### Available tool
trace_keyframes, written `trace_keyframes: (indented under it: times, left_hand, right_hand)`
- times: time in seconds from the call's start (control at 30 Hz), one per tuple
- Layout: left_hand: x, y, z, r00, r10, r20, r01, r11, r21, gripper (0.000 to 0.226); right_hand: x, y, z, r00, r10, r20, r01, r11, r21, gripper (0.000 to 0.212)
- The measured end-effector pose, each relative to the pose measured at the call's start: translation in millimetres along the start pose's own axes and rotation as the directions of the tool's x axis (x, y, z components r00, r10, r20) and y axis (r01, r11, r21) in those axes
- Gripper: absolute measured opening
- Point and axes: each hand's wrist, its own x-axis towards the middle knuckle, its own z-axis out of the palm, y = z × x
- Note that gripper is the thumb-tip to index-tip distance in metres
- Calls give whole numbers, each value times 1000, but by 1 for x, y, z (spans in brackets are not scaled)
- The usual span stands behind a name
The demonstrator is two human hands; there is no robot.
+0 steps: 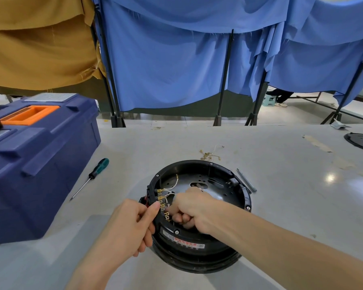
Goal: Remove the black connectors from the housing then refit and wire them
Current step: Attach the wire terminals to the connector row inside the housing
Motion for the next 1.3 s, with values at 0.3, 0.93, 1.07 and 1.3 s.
trace_keyframes:
  times: [0.3,0.93,1.07,1.3]
  left_hand:
    - [-2,5,-6,950,103,-295,-33,972,232,37]
    - [-1,-1,2,937,205,-282,-138,961,241,45]
    - [-1,2,0,942,156,-299,-109,980,168,36]
    - [1,6,2,924,96,-369,-28,982,187,38]
  right_hand:
    - [5,-9,-15,984,52,172,-72,991,112,9]
    - [-4,-10,-5,998,-49,32,49,999,-6,23]
    - [-16,-13,-28,990,-142,6,142,986,-90,16]
    - [-14,-1,-89,822,-439,-363,450,891,-61,17]
